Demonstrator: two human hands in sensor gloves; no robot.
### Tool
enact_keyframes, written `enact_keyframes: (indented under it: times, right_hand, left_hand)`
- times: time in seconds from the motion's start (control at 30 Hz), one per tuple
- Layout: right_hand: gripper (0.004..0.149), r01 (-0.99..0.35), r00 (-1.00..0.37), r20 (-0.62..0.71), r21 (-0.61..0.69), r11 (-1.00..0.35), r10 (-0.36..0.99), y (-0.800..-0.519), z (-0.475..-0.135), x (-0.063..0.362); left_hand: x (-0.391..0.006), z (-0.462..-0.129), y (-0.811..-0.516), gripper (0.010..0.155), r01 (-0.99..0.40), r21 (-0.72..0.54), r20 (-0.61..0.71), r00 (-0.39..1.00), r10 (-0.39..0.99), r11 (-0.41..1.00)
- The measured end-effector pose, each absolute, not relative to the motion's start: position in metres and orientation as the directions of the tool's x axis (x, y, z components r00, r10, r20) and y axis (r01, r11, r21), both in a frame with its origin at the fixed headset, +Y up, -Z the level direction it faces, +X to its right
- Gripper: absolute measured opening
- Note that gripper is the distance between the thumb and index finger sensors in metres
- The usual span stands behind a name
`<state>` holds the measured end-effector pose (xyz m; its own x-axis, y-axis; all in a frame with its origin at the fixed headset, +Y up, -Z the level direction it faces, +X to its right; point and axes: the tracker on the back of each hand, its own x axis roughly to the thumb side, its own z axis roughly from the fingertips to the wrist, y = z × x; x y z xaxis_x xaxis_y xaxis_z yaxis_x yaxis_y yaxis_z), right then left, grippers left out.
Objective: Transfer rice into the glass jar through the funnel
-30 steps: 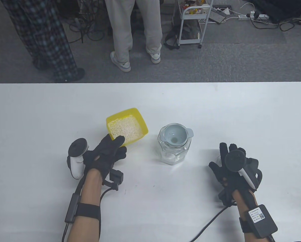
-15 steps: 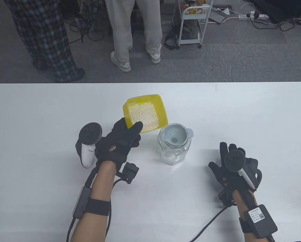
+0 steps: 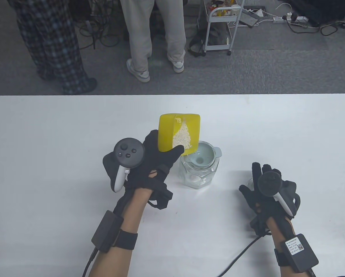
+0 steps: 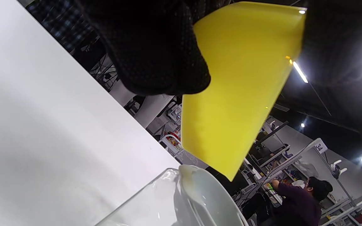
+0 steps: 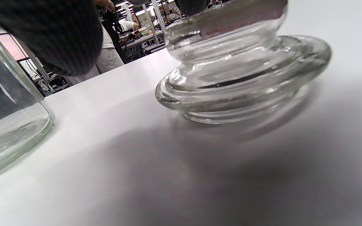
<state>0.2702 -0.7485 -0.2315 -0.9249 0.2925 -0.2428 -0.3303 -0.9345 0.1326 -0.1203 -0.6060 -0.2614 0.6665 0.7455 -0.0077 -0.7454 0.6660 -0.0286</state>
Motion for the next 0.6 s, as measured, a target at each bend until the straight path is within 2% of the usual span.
enact_keyframes:
  times: [0.43,0.6]
  right_hand:
    - [0.089,-0.329,-0.925,-0.243,0.133,-0.935,0.292,-0.748,-0.232,0.270]
    - [0.089,-0.329,-0.925,-0.243,0.133,-0.935,0.292,-0.748,-0.232,0.270]
  left_hand:
    - [-0.096,-0.252,-0.599,0.098,-0.603,0.099,0.088,0.798,0.597,0.791]
    - [-0.092,-0.251,-0.599,0.097,-0.603,0.112,0.098,0.798,0.595,0.790]
